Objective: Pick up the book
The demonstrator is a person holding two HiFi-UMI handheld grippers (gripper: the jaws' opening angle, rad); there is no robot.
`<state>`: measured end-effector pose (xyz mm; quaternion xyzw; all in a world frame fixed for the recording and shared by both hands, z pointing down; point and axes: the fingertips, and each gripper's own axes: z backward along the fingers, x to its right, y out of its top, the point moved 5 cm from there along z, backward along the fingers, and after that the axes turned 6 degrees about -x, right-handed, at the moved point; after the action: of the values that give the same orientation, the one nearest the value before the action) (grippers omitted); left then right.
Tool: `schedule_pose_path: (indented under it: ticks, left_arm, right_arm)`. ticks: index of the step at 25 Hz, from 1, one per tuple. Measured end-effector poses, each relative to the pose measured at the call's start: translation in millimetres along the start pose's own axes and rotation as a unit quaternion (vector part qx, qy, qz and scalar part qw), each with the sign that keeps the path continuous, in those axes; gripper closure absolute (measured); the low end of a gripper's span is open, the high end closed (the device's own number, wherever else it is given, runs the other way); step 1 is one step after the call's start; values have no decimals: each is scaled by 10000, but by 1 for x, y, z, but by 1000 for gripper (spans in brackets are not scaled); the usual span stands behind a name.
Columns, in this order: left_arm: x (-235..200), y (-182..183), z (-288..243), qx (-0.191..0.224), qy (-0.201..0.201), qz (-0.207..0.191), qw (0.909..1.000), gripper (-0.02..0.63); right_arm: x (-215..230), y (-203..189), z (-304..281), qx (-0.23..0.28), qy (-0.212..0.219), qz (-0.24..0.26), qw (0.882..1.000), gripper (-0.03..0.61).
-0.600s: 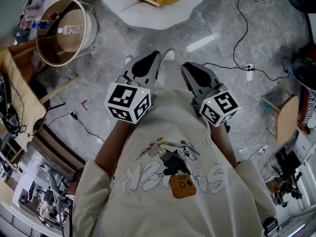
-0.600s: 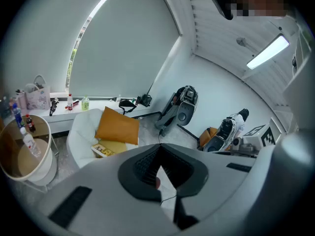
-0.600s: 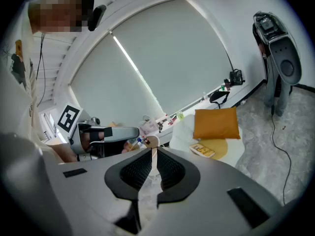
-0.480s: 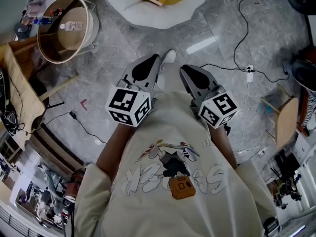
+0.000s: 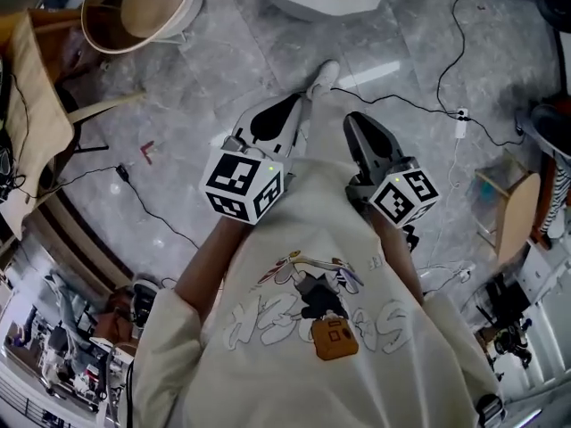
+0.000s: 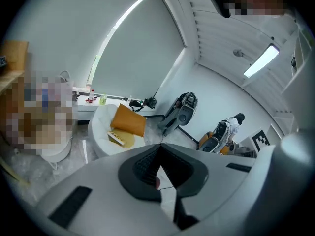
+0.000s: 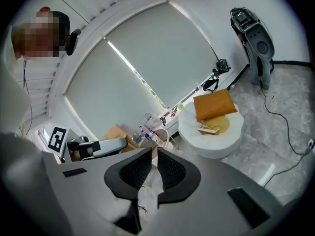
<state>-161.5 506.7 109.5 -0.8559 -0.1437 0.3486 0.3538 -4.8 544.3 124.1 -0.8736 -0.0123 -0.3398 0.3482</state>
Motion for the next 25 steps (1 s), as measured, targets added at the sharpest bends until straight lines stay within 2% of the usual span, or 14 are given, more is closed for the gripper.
schedule_pose_path:
  ticks: [3, 7, 11, 15, 20, 25]
  left_arm:
    - [6, -17, 40, 23, -78, -37, 10000, 607]
    - [0, -16, 58, 181, -102, -125, 9997, 607]
    - [-12, -10, 53, 251, -142, -63, 9996, 607]
    - [-16, 0, 29, 142, -222, -105, 9996, 607]
    - [-47, 35, -1, 145, 30, -46, 9999, 607]
    - [-69, 101, -59, 156, 241, -63, 9996, 607]
  right_arm:
    - [-26, -18, 23, 237, -143, 6, 9996, 525]
    - [-37, -11, 31, 525, -198, 221, 9982, 525]
    - [-39, -8, 17, 489, -202, 188, 9984, 525]
    - [-23, 3, 2, 396, -170, 82, 9990, 525]
    - [3, 41, -34, 407, -63, -46, 9991, 525]
    - [46, 120, -71, 339, 110, -77, 9993, 525]
